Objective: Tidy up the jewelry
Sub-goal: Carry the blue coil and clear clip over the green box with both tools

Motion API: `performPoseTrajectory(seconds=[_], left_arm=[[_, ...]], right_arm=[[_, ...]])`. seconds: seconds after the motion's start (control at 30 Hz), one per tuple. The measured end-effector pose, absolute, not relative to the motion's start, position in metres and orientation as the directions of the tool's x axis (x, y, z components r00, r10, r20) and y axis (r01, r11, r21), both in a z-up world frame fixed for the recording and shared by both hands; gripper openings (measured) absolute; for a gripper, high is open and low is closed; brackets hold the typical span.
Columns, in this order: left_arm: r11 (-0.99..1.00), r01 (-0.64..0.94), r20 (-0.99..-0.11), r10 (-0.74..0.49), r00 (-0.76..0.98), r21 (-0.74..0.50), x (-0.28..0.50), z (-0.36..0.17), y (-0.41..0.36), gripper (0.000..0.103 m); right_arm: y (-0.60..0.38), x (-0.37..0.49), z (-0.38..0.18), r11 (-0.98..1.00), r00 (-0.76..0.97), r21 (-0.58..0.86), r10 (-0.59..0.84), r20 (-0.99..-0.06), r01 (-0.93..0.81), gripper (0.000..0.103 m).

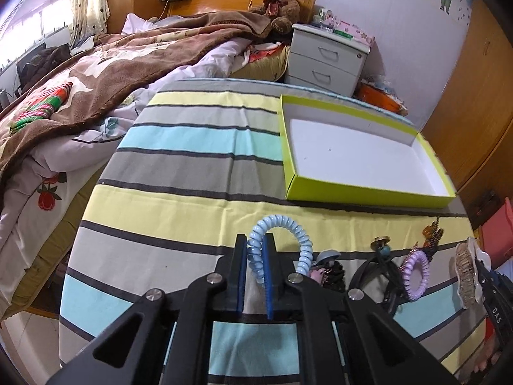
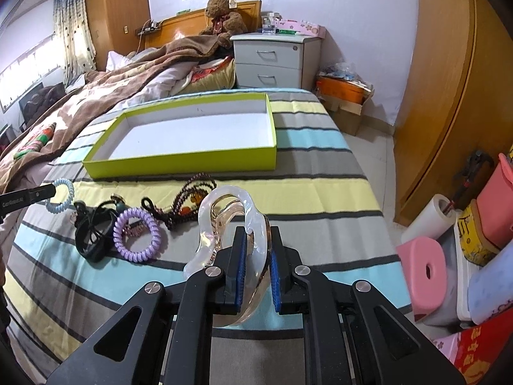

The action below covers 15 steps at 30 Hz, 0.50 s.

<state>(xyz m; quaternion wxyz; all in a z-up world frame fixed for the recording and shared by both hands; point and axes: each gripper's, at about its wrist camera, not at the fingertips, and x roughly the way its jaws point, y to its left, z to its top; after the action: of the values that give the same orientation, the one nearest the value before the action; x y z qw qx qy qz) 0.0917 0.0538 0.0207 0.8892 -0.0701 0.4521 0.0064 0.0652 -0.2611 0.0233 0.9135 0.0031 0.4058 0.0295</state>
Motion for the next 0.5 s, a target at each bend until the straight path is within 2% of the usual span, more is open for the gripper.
performPoseTrajectory(seconds=[0.5], left_arm=[[0.99,-0.033,-0.757,-0.085,0.648,-0.139,0.105,0.059,0.048,0.01]], right_arm=[[-0.257,0.095,0.063,0.998,0.719,0.006,0.053,-0.693,-0.068,0.014]])
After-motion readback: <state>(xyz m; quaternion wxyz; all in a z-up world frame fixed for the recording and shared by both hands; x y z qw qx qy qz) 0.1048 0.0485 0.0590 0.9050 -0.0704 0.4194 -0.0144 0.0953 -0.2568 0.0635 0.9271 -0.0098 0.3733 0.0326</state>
